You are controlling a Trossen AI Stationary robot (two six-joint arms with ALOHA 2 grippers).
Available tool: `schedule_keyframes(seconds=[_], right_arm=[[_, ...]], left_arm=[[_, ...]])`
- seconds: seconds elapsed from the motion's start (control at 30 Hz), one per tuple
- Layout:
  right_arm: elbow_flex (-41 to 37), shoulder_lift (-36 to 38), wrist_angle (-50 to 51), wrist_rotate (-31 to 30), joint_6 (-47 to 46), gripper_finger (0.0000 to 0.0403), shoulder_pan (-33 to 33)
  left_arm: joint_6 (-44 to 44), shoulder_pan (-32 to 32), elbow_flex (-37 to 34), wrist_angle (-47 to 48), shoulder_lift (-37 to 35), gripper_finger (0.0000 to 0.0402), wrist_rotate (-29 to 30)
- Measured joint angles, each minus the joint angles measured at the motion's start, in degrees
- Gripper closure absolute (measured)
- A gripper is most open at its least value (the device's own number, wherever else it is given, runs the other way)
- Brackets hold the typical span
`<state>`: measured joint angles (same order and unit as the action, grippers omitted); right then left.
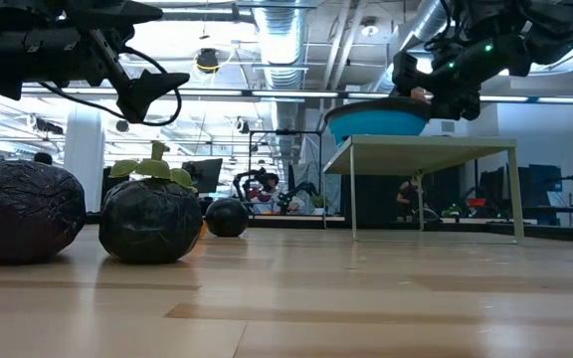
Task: Pick & Place Fruit
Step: Put the pink peach into the blue strainer bowl on the shelf
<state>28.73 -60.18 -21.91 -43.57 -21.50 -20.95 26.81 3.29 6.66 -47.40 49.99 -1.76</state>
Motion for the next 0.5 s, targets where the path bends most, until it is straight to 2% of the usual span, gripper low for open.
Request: schedule_keyframes(seconds=[0.5], right_arm=[[0.00,-0.02,-0.18,0.30,2.21,0.0004,0.00]], left_arm=[[0.00,0.00,0.00,0.00,-0.02,0.0033,0.00]])
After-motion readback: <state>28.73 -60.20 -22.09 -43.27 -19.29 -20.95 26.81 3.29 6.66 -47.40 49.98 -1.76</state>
